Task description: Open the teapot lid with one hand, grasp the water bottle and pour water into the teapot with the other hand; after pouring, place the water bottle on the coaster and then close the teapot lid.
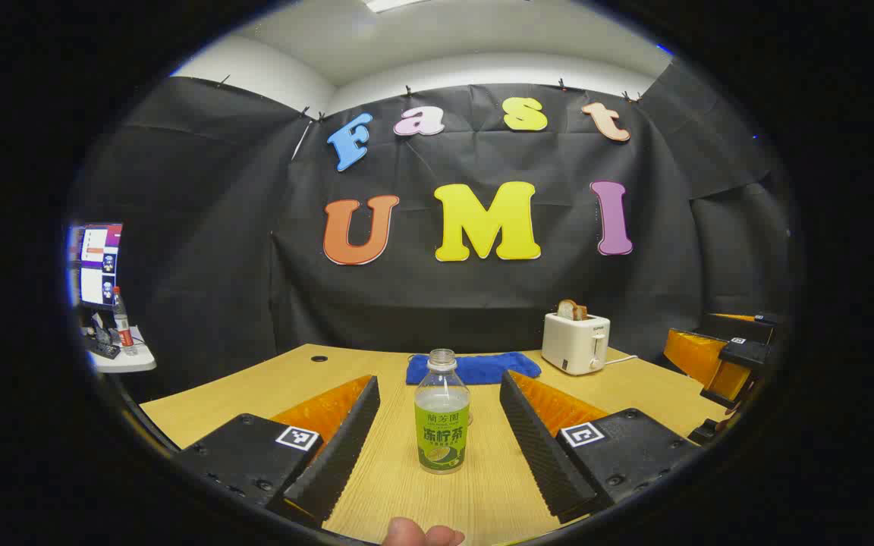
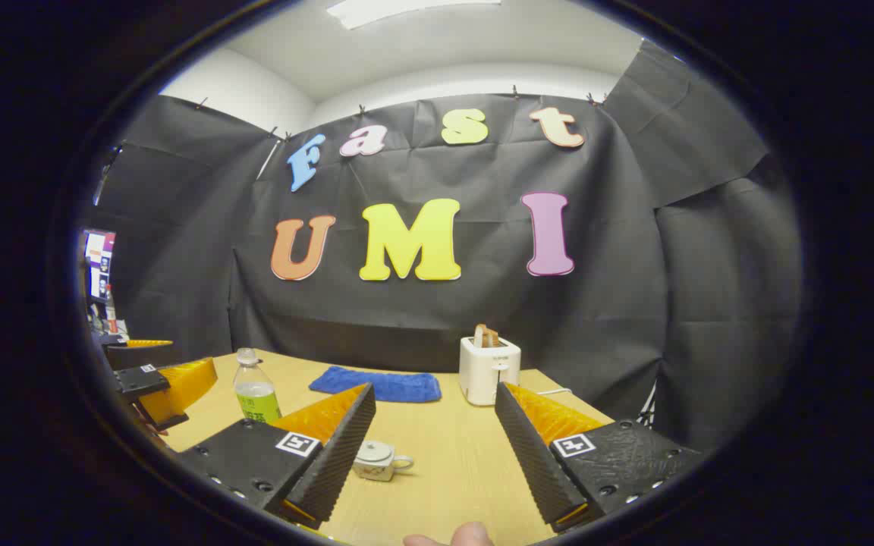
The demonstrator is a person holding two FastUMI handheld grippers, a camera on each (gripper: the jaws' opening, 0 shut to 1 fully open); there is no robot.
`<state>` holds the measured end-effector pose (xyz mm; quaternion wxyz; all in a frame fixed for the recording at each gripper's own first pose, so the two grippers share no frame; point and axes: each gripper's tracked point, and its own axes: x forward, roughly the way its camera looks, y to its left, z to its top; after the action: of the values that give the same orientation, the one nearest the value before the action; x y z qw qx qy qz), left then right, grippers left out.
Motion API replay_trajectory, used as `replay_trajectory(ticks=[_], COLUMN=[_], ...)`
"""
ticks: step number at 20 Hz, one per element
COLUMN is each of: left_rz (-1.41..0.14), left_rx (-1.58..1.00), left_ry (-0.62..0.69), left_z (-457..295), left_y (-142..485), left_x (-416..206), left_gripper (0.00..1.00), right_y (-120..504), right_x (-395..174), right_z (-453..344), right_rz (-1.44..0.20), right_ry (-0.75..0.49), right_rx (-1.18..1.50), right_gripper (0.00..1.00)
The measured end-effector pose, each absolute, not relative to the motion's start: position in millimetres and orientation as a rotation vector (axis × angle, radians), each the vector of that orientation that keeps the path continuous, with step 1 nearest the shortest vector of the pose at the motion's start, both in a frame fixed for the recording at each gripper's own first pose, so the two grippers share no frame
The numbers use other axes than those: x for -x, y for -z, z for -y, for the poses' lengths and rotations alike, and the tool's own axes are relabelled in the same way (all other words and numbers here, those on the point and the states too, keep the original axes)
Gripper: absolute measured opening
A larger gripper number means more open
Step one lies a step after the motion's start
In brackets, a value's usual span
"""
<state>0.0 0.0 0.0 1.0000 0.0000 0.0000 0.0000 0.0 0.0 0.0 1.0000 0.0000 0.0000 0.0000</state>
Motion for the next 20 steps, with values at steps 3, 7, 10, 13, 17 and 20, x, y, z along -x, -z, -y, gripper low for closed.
replay_trajectory(ticks=[3,7,10,13,17,20], left_rz=[-0.015,-0.023,-0.027,-0.027,-0.027,-0.030], left_rx=[-0.012,-0.009,-0.005,0.000,-0.007,-0.011], left_ry=[0.002,0.011,0.012,0.013,0.019,0.020], left_z=[0.2,0.9,-0.7,-1.7,1.0,1.3], left_y=[7.2,8.8,10.1,9.8,10.2,9.9], left_x=[-3.1,-3.9,-5.1,-4.6,-4.0,-3.1], left_gripper=[0.99,0.99,0.99,0.99,0.99,0.99], right_y=[5.2,9.4,9.7,9.8,11.8,15.8], right_x=[-2.1,-5.9,-6.1,-5.0,-5.6,-6.5], right_z=[-6.5,-12.8,-16.6,-18.2,-19.0,-20.2], right_rz=[-0.012,-0.024,-0.022,-0.018,-0.023,-0.031], right_ry=[-0.009,-0.019,-0.022,-0.023,-0.025,-0.026], right_rx=[0.010,0.018,0.020,0.029,0.032,0.030], right_gripper=[0.97,0.97,0.95,0.95,0.97,0.95])
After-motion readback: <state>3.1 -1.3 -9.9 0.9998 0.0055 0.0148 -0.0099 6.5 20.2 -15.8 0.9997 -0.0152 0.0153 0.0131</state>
